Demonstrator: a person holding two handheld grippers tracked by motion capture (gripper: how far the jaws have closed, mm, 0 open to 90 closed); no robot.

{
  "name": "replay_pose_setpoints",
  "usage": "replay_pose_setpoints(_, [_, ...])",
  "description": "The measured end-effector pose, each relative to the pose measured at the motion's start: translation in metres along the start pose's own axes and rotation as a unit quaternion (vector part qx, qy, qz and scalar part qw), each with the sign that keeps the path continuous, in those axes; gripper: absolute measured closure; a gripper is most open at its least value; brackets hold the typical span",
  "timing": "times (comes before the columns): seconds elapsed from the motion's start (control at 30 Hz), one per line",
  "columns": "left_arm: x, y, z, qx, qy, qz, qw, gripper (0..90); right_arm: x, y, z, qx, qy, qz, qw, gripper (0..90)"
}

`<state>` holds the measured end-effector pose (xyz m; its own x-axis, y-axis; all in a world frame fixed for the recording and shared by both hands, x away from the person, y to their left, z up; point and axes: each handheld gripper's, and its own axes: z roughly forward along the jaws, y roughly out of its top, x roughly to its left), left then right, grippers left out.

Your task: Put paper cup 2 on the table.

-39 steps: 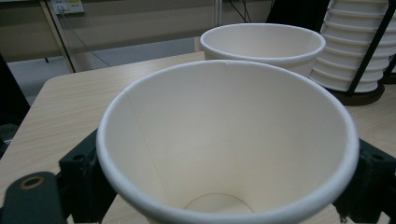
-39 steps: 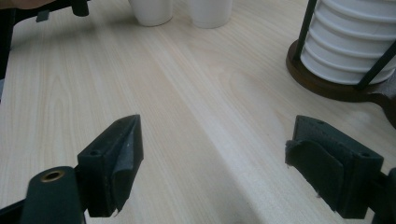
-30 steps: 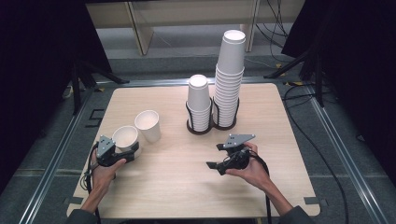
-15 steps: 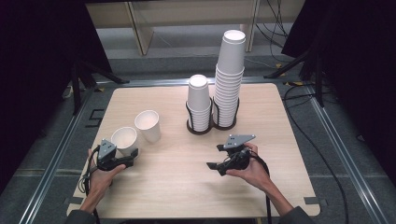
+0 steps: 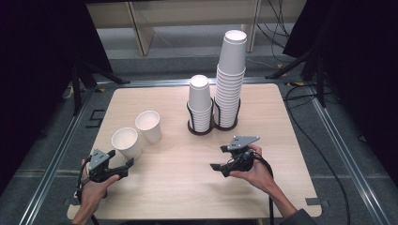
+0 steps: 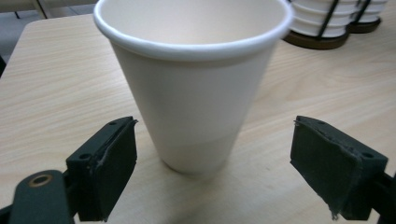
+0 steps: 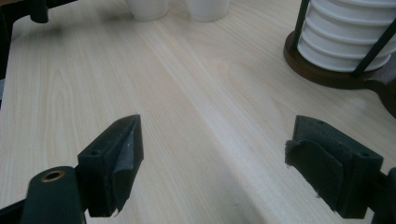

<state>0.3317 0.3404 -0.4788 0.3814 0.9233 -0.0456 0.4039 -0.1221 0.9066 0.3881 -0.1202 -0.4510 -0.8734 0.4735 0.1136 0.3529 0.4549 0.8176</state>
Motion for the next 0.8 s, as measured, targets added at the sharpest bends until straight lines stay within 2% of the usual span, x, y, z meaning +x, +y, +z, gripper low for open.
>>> replay_pose_setpoints(0.23, [-0.017,0.000,-0.016,-0.013,-0.028,-0.001,0.9995,14.1,-0.001,-0.004,-0.003,-0.002,-0.005,-0.002,1.0000,18.2])
replay_pose_setpoints(0.3, [-0.023,0.000,-0.019,-0.013,-0.032,0.002,0.9994,14.1,-0.001,-0.005,-0.005,-0.001,-0.007,0.002,1.0000,18.0])
replay_pose_setpoints(0.33, [-0.025,-0.001,-0.021,-0.017,-0.037,0.003,0.9992,14.0,0.001,-0.006,-0.005,0.000,-0.004,0.014,0.9999,17.9])
replay_pose_setpoints(0.43, [-0.035,0.000,-0.027,-0.020,-0.048,0.007,0.9986,14.1,0.000,-0.007,-0.008,-0.007,-0.006,0.006,0.9999,17.6])
replay_pose_setpoints(0.47, [-0.038,0.000,-0.028,-0.025,-0.053,0.007,0.9983,14.1,0.001,-0.009,-0.008,-0.009,0.004,0.013,0.9999,17.5])
replay_pose_setpoints(0.5, [-0.041,0.000,-0.029,-0.025,-0.054,0.009,0.9982,14.1,0.001,-0.009,-0.010,-0.008,-0.005,0.008,0.9999,17.3])
replay_pose_setpoints(0.7, [-0.058,-0.002,-0.032,-0.030,-0.082,0.021,0.9960,14.1,0.003,-0.014,-0.013,-0.004,-0.006,0.016,0.9998,15.7])
replay_pose_setpoints(0.77, [-0.065,-0.002,-0.034,-0.019,-0.082,0.032,0.9959,14.1,0.005,-0.015,-0.016,-0.011,-0.005,0.016,0.9998,15.7])
replay_pose_setpoints(0.8, [-0.068,-0.003,-0.033,-0.030,-0.089,0.028,0.9952,14.1,0.005,-0.015,-0.017,-0.011,-0.004,0.014,0.9998,15.7])
